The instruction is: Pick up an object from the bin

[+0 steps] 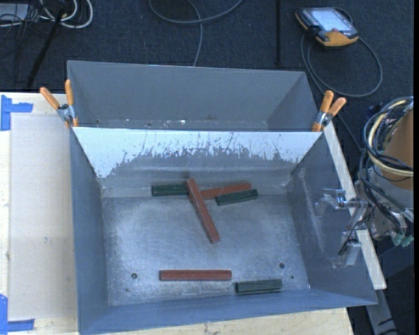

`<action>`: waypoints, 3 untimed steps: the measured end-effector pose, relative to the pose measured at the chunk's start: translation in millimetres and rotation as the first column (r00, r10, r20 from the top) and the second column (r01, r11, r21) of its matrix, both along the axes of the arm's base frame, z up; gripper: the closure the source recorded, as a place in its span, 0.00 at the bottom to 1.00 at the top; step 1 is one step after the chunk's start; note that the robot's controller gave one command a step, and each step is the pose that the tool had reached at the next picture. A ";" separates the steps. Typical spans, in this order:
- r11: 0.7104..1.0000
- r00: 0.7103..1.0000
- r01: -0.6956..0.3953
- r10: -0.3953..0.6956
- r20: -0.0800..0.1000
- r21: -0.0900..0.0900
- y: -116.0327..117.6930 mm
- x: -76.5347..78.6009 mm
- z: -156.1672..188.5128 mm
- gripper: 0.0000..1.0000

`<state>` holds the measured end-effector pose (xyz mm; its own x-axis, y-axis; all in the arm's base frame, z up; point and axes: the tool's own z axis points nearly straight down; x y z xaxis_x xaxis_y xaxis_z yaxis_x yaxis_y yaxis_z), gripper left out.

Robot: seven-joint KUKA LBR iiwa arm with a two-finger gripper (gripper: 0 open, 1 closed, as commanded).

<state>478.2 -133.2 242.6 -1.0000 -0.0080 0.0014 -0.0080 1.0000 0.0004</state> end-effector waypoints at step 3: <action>0.999 0.999 -0.053 0.053 0.005 -0.002 30.5 -5.0 -130.4 0.00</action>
Offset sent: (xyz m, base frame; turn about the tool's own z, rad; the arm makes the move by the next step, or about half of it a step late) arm -0.0023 -0.0052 -0.1322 -0.0110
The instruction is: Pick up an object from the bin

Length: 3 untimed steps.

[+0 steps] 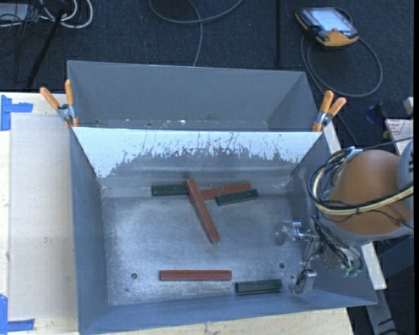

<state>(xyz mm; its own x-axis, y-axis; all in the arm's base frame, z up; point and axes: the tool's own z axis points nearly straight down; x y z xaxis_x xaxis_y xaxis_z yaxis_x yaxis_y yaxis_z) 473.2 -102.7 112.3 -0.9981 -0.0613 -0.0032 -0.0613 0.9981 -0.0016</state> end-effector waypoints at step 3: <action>0.984 0.984 -0.178 0.178 -0.004 0.002 77.9 45.8 -42.9 1.00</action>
Offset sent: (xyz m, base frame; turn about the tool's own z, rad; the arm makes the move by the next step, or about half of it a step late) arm -0.0031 0.0447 -0.0360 -0.1289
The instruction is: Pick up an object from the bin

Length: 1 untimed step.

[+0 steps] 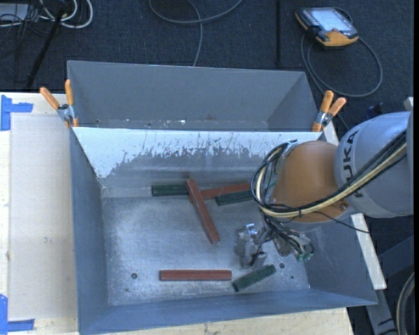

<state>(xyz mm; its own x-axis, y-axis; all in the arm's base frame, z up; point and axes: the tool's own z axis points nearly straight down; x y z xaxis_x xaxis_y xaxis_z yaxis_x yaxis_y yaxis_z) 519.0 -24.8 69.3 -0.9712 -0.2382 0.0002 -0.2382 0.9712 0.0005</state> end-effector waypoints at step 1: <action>1.000 1.000 -0.002 0.002 0.000 0.000 0.1 0.0 0.0 0.00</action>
Offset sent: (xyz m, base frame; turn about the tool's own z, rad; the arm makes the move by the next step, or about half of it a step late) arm 0.0000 0.0000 0.0000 0.0000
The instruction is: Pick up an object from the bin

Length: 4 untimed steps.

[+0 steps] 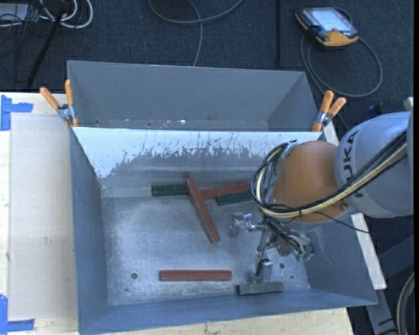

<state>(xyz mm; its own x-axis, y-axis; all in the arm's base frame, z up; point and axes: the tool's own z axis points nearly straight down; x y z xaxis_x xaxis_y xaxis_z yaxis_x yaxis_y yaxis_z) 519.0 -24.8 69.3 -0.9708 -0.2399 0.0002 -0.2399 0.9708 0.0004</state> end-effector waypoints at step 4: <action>0.994 0.994 -0.113 0.113 0.001 0.003 51.9 -28.7 1.5 1.00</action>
Offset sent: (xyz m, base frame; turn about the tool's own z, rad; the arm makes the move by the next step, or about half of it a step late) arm -0.0453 0.0868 0.0306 -0.0803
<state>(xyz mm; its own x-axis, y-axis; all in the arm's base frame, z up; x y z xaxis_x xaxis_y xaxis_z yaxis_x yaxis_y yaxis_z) 490.3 27.2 70.8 -0.9375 -0.3480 -0.0014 -0.3480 0.9375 0.0030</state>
